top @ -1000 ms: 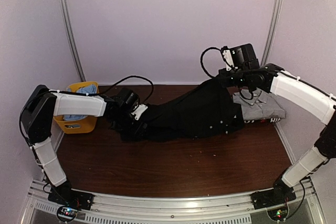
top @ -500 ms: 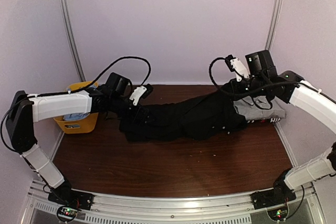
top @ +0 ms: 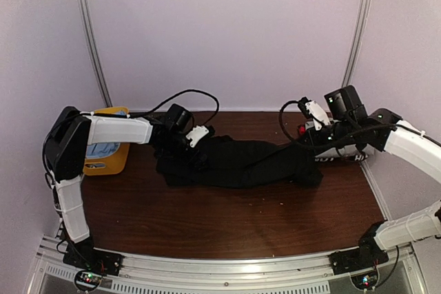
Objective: Fold and stack the long sleeve shirts
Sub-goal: Pick up the crumpled shirt from the center of the board.
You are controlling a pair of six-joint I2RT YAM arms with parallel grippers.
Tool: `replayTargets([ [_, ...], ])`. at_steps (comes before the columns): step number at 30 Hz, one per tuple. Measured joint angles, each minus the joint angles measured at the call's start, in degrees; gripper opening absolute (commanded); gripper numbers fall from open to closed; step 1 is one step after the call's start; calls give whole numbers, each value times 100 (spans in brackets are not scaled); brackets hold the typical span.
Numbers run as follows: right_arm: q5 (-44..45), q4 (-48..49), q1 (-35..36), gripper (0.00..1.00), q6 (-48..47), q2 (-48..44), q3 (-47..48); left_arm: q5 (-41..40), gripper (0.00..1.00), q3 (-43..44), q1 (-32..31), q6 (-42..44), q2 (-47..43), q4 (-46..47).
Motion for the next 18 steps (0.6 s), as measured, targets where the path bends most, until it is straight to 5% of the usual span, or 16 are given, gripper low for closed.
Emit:
replayTargets([
  [4,-15,22,0,0,17,136,0,-146,97,68,0,240,186,-166],
  [8,-17,20,0,0,20,326,0,-323,86,81,0,321,278,-162],
  [18,-15,33,0,0,22,385,7,-772,33,208,0,153,520,-120],
])
